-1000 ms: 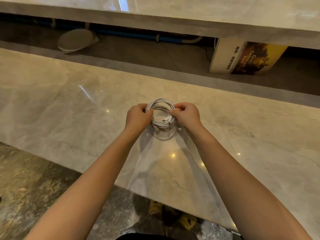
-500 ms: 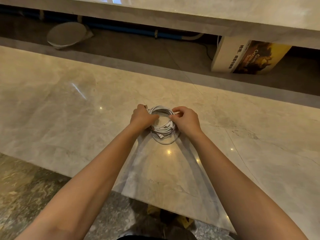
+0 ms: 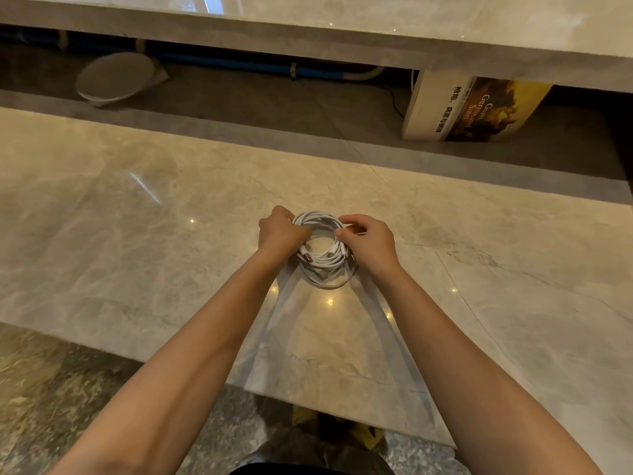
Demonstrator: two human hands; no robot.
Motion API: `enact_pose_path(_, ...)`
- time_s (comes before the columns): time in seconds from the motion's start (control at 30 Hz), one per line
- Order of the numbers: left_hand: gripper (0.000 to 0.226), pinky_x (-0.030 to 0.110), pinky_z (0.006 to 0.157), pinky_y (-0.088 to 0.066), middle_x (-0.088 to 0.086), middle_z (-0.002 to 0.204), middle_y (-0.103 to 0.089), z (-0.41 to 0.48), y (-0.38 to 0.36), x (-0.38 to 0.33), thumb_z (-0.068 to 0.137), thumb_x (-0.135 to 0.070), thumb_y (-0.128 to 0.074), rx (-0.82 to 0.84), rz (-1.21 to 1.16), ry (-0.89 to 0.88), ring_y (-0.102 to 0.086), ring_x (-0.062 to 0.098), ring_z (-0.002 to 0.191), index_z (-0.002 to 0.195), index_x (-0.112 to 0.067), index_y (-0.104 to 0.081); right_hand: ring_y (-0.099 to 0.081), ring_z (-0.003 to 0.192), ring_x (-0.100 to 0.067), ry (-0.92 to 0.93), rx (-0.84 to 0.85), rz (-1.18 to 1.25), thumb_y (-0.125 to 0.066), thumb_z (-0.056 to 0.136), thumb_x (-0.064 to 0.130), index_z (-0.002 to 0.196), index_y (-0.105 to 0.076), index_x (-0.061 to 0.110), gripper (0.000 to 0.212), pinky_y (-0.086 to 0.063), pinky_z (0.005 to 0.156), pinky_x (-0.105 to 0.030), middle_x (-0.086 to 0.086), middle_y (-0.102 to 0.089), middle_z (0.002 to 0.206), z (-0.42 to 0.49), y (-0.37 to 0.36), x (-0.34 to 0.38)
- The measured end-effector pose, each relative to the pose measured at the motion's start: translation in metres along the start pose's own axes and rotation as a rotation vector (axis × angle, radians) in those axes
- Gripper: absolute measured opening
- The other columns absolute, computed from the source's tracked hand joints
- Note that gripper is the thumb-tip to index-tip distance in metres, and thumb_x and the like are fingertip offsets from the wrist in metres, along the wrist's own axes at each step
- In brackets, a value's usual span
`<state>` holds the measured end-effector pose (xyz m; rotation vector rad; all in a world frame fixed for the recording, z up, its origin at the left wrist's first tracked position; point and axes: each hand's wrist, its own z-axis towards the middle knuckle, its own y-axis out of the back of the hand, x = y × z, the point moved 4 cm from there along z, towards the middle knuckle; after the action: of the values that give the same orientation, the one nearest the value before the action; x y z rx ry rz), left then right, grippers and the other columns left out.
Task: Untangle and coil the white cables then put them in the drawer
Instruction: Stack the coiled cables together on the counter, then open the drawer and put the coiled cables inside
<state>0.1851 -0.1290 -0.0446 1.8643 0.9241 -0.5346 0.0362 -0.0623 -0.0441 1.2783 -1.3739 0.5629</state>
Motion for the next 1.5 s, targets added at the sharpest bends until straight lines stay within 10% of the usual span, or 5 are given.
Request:
enact_pose_path(0.37,0.017,0.024,0.046,-0.051,0.006,0.043,-0.051,-0.034,-0.015,-0.012,0.085,0.009,-0.049,0.115,-0.719,0.130,-0.057,0.013,0.039,0.073,-0.002,-0.051,-0.063,0.105,-0.021,-0.185,-0.026,0.523,-0.024,0.101,0.042,0.120,-0.059,0.008,0.053,-0.048,0.098,-0.037,-0.010,-0.066,0.113,-0.020,0.014,0.005)
enact_pose_path(0.73,0.029,0.033,0.067,-0.053,0.008,0.090,-0.058,-0.068,-0.038,-0.019,0.086,0.000,-0.050,-0.047,-0.634,-0.018,-0.064,0.022,0.076,0.110,-0.014,-0.041,-0.068,0.078,-0.030,-0.315,-0.010,0.806,-0.032,0.094,0.055,0.074,-0.073,0.012,0.063,-0.052,0.089,-0.049,-0.012,-0.072,0.080,-0.038,0.017,-0.006)
enact_pose_path(0.97,0.049,0.041,0.083,-0.053,0.011,0.112,-0.054,-0.078,-0.046,-0.031,0.082,0.002,-0.051,0.045,-0.382,-0.295,-0.061,0.024,0.089,0.123,-0.020,-0.036,-0.059,0.059,-0.018,-0.225,-0.113,0.881,-0.062,0.088,0.012,0.084,-0.060,0.005,0.008,-0.055,0.076,-0.043,-0.003,-0.059,0.063,-0.044,0.035,-0.014)
enact_pose_path(1.23,0.030,0.024,0.053,-0.051,0.003,0.066,-0.058,-0.084,-0.080,-0.027,0.088,-0.004,-0.060,0.406,-0.775,-0.119,-0.059,0.007,0.050,0.116,-0.002,-0.049,-0.050,0.039,-0.008,-0.232,-0.383,0.982,-0.057,0.091,0.011,0.067,-0.053,0.011,0.024,-0.046,0.049,-0.024,0.004,-0.048,0.044,-0.064,0.043,-0.035)
enact_pose_path(1.5,0.041,0.023,0.047,-0.045,0.003,0.064,-0.049,-0.121,-0.118,-0.026,0.090,-0.022,-0.061,0.570,-0.618,-0.271,-0.052,0.007,0.045,0.117,0.005,-0.047,-0.052,0.052,-0.013,-0.269,-0.350,1.048,-0.064,0.086,0.011,0.075,-0.058,0.007,0.014,-0.047,0.065,-0.031,-0.005,-0.052,0.062,-0.117,0.088,-0.054)
